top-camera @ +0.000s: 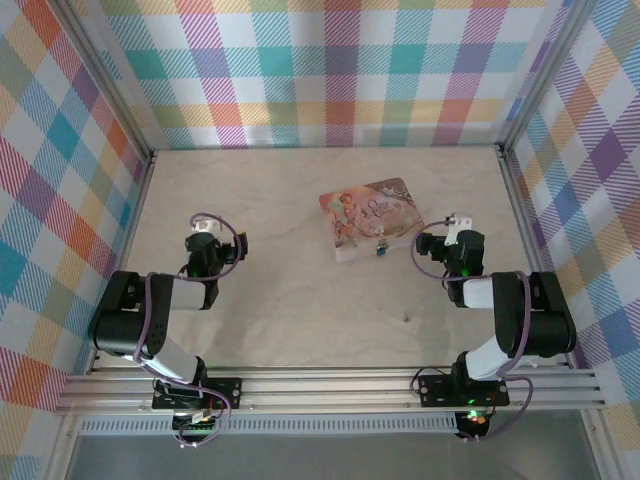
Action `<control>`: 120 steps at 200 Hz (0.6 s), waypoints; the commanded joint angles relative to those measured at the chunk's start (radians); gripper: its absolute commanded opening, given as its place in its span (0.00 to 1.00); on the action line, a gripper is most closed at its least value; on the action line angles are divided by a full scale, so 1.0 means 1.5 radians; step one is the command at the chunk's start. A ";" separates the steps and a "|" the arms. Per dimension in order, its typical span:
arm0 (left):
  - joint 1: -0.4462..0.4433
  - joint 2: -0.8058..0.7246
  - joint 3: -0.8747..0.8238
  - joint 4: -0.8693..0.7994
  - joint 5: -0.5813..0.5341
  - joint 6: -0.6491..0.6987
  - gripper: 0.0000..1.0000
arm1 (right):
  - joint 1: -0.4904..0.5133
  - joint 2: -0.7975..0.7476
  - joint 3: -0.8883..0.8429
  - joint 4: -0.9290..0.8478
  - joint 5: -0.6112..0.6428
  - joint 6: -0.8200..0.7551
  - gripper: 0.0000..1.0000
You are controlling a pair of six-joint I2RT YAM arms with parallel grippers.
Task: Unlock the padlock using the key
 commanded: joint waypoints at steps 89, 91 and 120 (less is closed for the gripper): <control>0.005 0.003 0.006 -0.002 0.009 -0.008 1.00 | 0.003 -0.001 0.011 0.021 -0.018 -0.008 1.00; 0.005 0.003 0.006 -0.003 0.010 -0.008 1.00 | 0.003 -0.001 0.012 0.018 -0.018 -0.008 1.00; 0.005 -0.005 0.008 -0.010 -0.004 -0.011 1.00 | 0.003 -0.048 0.031 -0.050 -0.018 -0.011 1.00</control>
